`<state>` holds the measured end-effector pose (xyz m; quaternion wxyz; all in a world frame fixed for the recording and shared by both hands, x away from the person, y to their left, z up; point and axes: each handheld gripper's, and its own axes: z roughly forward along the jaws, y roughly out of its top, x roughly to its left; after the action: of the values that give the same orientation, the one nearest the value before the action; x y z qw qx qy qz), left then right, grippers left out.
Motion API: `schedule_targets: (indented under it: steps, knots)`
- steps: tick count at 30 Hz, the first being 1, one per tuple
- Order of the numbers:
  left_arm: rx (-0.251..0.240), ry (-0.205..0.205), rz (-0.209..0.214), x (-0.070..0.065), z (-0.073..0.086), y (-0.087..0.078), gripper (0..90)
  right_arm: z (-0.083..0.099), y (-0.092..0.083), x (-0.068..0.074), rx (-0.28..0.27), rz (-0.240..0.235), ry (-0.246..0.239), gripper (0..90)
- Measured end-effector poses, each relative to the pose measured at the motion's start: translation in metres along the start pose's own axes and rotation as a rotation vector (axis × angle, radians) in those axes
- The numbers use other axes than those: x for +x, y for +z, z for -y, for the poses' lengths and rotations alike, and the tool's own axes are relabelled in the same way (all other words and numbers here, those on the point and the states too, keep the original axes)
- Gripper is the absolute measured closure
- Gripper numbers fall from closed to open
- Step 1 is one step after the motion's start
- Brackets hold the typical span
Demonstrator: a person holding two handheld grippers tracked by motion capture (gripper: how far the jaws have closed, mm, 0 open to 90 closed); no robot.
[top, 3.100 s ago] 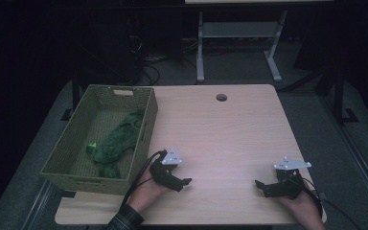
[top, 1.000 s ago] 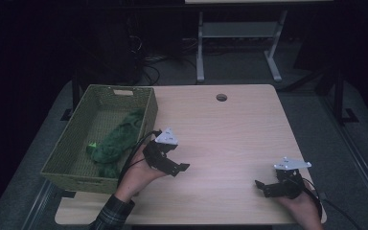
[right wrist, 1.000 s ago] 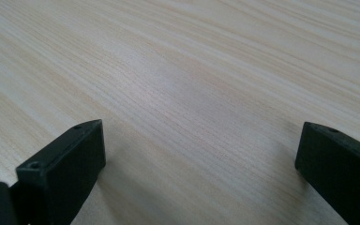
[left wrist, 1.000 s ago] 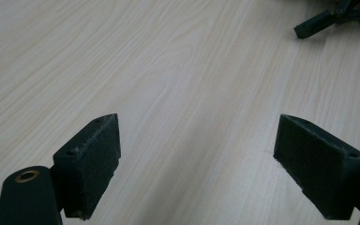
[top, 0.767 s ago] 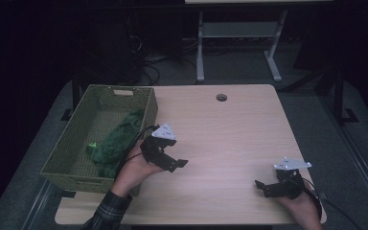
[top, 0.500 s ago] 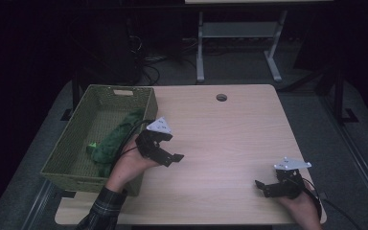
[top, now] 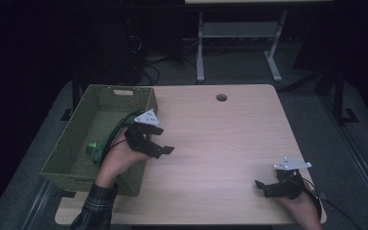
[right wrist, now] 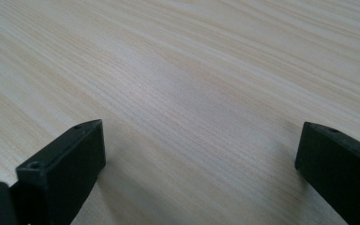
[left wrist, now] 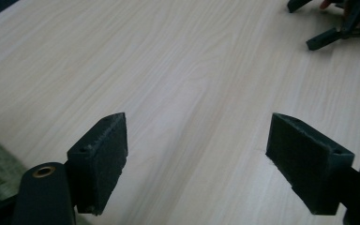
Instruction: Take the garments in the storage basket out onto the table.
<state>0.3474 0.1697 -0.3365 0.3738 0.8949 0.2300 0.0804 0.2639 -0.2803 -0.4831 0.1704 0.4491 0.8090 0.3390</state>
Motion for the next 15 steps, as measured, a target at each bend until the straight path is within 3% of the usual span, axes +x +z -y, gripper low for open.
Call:
schedule_targets:
  steps: [15]
  knots:
    - [0.006, -0.051, -0.095, 0.022, 0.018, -0.025, 34.0, 0.0, 0.0, 0.0, -0.001, 0.001, 0.002, 1.4]
